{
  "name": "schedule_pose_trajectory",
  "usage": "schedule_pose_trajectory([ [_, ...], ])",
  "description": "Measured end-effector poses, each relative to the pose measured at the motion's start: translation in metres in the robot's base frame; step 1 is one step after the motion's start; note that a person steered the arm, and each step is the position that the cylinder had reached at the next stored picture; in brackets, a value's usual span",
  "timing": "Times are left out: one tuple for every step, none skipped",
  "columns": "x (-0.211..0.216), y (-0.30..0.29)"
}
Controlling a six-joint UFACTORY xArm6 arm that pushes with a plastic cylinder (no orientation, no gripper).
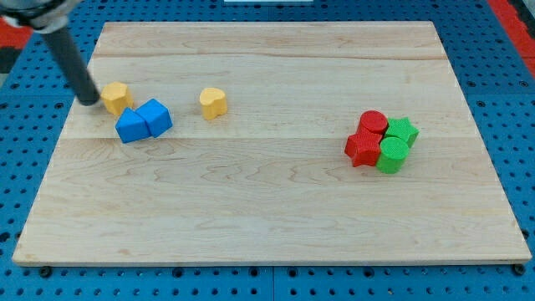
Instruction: Place the blue triangle below the yellow heart
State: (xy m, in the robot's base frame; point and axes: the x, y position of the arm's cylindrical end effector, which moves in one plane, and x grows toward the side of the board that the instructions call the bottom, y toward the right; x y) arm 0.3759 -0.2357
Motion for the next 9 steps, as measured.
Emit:
schedule_pose_trajectory([
  [0.0, 0.069],
  [-0.003, 0.071],
  [-0.003, -0.016],
  [0.011, -0.051],
  [0.043, -0.04],
  [0.062, -0.014],
  [0.067, 0.033],
  [0.073, 0.102],
  [0.085, 0.144],
])
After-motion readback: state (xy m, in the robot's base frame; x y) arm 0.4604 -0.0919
